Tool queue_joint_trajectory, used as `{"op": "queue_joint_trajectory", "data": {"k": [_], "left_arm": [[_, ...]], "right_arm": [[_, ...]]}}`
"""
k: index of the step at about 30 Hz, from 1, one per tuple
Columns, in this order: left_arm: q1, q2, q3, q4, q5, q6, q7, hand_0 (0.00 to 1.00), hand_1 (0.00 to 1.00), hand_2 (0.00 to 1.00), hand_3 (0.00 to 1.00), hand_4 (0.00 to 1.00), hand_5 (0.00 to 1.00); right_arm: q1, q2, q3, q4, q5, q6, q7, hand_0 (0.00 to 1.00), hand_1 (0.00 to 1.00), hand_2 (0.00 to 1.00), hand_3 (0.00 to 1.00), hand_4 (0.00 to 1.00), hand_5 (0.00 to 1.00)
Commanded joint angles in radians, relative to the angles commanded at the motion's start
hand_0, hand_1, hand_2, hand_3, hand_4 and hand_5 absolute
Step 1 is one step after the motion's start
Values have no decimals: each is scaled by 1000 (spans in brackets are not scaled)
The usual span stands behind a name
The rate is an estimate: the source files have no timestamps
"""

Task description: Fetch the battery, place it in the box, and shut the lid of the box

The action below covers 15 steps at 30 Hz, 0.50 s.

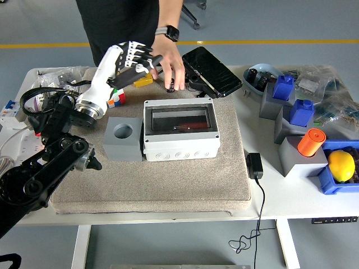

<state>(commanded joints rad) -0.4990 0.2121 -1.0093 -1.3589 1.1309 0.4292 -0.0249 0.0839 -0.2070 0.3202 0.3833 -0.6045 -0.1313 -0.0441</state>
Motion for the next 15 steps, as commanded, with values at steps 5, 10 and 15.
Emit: {"op": "queue_joint_trajectory", "data": {"k": [5,10,15], "left_arm": [[40,-9,-100,25,-63,-6,-26,491,604,592,590,946,542],[75,4,-161,31,-90,-14,-35,473,587,583,587,941,527],[105,9,-220,31,-107,-23,-39,473,587,583,587,941,527]], "right_arm": [[0,-2,3,-2,1,1,-1,590,601,563,552,916,436],[7,-5,7,-3,-1,1,-1,590,601,563,552,917,436],[9,-6,13,-7,-2,4,-4,590,601,563,552,917,436]]}}
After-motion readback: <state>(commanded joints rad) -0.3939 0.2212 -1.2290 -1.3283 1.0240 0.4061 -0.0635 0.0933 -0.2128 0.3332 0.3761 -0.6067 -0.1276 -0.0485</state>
